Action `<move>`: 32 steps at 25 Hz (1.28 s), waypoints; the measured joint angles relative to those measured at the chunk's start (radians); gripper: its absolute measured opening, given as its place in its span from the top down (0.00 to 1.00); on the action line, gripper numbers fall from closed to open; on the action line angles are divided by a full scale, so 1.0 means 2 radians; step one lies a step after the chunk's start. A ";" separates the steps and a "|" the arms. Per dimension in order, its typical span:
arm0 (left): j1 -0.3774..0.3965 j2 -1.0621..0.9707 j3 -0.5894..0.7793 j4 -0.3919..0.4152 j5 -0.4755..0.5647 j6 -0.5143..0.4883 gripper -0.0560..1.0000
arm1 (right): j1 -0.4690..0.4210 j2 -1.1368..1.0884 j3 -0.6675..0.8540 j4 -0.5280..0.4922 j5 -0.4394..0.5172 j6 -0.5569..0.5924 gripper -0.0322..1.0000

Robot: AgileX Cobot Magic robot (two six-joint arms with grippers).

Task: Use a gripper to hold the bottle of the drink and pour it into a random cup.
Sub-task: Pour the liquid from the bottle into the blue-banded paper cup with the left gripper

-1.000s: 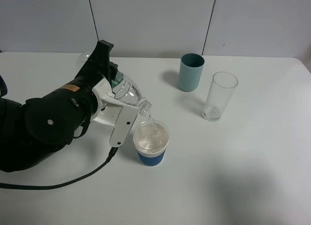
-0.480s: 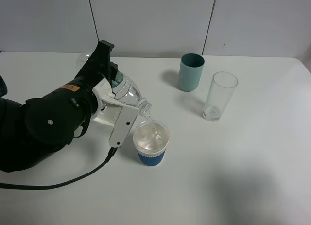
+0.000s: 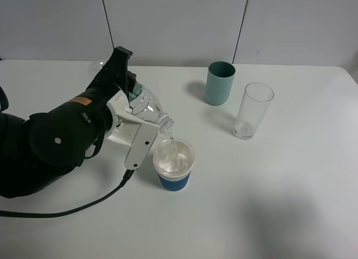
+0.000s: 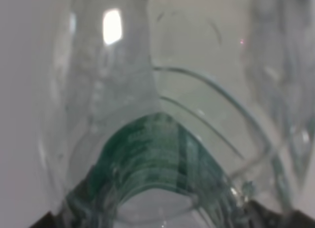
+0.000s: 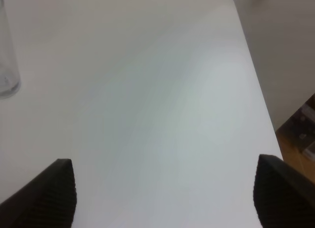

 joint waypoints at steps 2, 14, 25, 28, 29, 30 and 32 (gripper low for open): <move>0.000 0.000 0.000 0.000 0.000 0.005 0.51 | 0.000 0.000 0.000 0.000 0.000 0.000 0.25; 0.000 0.000 0.000 0.001 -0.001 0.022 0.51 | 0.000 0.000 0.000 0.000 0.000 0.000 0.25; 0.000 0.000 0.000 0.001 -0.005 0.046 0.51 | 0.000 0.000 0.000 0.000 0.000 0.000 0.25; 0.000 0.000 0.000 0.001 -0.005 0.048 0.51 | 0.000 0.000 0.000 0.000 0.000 0.000 0.25; 0.000 0.000 0.000 0.001 -0.005 0.048 0.51 | 0.000 0.000 0.000 0.000 0.000 0.000 0.25; 0.000 0.000 0.000 0.001 -0.005 0.048 0.51 | 0.000 0.000 0.000 0.000 0.000 0.000 0.25; 0.000 0.000 0.000 0.001 -0.005 0.051 0.51 | 0.000 0.000 0.000 0.000 0.000 0.000 0.25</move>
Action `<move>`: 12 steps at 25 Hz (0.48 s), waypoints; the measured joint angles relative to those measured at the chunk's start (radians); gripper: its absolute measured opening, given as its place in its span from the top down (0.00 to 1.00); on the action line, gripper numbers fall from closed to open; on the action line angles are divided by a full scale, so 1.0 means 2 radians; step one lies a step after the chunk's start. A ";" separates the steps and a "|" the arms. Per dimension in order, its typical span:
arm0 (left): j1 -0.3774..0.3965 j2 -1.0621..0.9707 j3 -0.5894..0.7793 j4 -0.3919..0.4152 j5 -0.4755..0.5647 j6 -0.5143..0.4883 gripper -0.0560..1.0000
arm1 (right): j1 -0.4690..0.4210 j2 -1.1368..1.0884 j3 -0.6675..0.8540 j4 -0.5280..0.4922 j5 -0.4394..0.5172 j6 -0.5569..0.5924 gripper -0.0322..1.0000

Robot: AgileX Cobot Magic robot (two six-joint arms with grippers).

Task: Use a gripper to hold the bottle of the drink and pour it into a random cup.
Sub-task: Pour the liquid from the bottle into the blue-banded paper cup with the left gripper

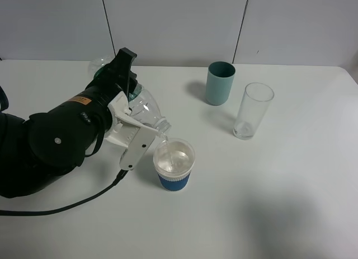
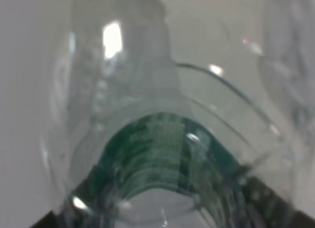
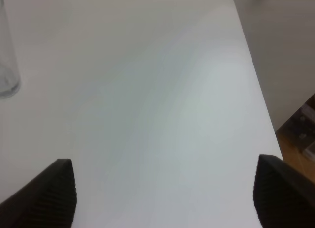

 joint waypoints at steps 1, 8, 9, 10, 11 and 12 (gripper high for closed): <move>0.000 0.000 0.000 0.000 0.000 0.004 0.51 | 0.000 0.000 0.000 0.000 0.000 0.000 0.25; 0.000 0.000 0.000 0.000 0.000 0.032 0.51 | 0.000 0.000 0.000 0.000 0.000 0.000 0.25; 0.000 0.000 0.000 0.000 0.000 0.033 0.51 | 0.000 0.000 0.000 0.000 0.000 0.000 0.25; 0.000 0.000 0.000 0.000 0.000 0.033 0.51 | 0.000 0.000 0.000 0.000 0.000 0.000 0.25; 0.000 0.000 0.000 0.000 0.000 0.034 0.51 | 0.000 0.000 0.000 0.000 0.000 0.000 0.25; 0.000 0.000 0.000 0.000 0.000 0.034 0.51 | 0.000 0.000 0.000 0.000 0.000 0.000 0.25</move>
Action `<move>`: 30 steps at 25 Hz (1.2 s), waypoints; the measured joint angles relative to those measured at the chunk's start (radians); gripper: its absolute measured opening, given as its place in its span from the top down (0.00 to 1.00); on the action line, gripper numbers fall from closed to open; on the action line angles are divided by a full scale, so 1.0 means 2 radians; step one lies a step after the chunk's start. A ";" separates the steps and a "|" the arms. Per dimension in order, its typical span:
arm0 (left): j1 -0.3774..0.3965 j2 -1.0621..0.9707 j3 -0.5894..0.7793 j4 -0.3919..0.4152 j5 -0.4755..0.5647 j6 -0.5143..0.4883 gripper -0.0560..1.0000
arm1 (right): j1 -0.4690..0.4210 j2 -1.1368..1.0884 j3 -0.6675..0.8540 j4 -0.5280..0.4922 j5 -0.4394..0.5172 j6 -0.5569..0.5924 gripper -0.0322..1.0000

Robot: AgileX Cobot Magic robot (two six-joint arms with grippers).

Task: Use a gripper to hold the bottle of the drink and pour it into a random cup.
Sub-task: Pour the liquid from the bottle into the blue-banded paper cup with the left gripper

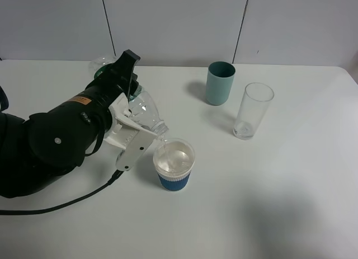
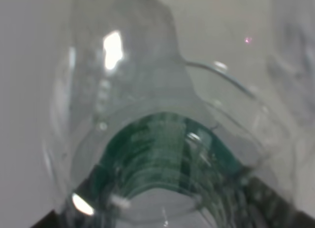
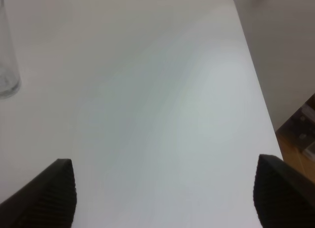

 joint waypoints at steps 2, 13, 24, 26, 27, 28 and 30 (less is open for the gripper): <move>0.000 0.000 0.000 0.000 -0.001 0.000 0.51 | 0.000 0.000 0.000 0.000 0.000 0.000 0.25; 0.000 0.000 0.000 0.006 -0.003 0.006 0.51 | 0.000 0.000 0.000 0.000 0.000 0.000 0.25; 0.000 0.000 0.000 0.007 -0.003 0.022 0.51 | 0.000 0.000 0.000 0.000 0.000 0.000 0.25; 0.000 0.000 0.000 0.007 -0.003 0.024 0.51 | 0.000 0.000 0.000 0.000 0.000 0.000 0.25; 0.000 0.000 0.000 0.007 -0.003 0.024 0.51 | 0.000 0.000 0.000 0.000 0.000 0.000 0.25; 0.000 0.000 0.000 0.007 -0.003 0.026 0.51 | 0.000 0.000 0.000 0.000 0.000 0.000 0.25; 0.000 0.000 0.000 0.007 -0.003 0.026 0.51 | 0.000 0.000 0.000 0.000 0.000 0.000 0.25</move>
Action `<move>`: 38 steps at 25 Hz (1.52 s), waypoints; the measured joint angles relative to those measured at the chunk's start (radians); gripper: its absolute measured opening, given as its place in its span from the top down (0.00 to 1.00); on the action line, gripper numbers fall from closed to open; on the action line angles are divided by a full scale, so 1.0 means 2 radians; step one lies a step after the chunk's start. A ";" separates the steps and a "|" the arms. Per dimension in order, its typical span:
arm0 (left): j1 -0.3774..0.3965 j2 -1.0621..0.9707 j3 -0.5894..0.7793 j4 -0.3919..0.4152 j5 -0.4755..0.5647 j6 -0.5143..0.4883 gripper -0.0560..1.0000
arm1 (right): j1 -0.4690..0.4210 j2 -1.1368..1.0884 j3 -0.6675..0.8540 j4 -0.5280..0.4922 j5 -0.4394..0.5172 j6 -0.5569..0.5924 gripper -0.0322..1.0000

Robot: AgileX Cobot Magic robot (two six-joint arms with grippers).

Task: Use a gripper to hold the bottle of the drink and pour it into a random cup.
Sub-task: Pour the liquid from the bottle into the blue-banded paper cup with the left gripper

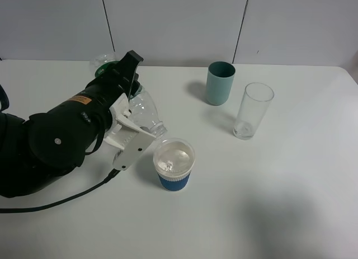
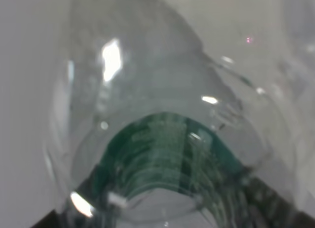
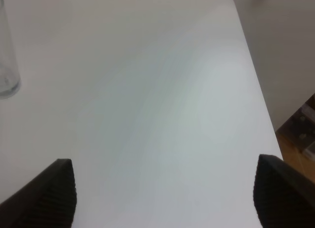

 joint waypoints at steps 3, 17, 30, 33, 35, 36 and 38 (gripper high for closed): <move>0.000 0.000 0.000 0.000 0.000 0.001 0.51 | 0.000 0.000 0.000 0.000 0.000 0.000 0.25; 0.000 0.000 0.000 0.002 0.000 0.029 0.51 | 0.000 0.000 0.000 0.000 0.000 0.000 0.25; 0.000 0.000 0.000 0.007 0.005 0.030 0.51 | 0.000 0.000 0.000 0.000 0.000 0.000 0.25; 0.000 0.000 0.000 0.008 0.006 0.030 0.51 | 0.000 0.000 0.000 0.000 0.000 0.000 0.25; 0.000 0.000 0.000 0.008 0.007 0.032 0.51 | 0.000 0.000 0.000 0.000 0.000 0.000 0.25; 0.000 0.000 0.000 0.008 0.007 0.032 0.51 | 0.000 0.000 0.000 0.000 0.000 0.000 0.25; 0.000 0.000 0.000 0.010 0.008 0.032 0.51 | 0.000 0.000 0.000 0.000 0.000 0.000 0.25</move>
